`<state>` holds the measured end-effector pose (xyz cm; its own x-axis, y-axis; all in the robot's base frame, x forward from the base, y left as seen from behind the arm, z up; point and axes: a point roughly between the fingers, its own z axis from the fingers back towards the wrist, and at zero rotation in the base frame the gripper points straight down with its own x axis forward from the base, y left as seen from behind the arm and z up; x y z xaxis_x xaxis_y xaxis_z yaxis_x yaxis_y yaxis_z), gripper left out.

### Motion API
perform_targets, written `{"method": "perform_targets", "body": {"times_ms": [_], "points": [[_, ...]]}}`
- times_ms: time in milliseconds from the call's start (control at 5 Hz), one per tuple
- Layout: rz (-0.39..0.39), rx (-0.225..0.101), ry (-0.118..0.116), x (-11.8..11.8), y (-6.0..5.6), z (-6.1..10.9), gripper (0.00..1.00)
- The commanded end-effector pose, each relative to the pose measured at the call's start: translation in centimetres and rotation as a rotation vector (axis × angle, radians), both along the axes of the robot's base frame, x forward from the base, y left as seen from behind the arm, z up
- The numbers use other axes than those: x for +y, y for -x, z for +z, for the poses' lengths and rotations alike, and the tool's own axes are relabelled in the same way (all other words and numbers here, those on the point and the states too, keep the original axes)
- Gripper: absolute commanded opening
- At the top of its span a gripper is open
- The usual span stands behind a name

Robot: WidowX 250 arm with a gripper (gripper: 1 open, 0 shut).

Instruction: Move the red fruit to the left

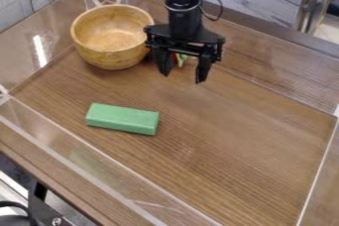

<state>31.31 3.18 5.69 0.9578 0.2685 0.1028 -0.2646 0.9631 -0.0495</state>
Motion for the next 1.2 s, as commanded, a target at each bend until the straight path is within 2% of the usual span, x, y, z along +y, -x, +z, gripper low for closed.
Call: {"method": "perform_targets", "body": {"times_ms": [0,1000], "points": [[0.015,-0.070,-0.009,0.6,-0.2,2.4,1.00],[0.035,-0.048,-0.008,1.6,0.9,1.9,1.00]]}}
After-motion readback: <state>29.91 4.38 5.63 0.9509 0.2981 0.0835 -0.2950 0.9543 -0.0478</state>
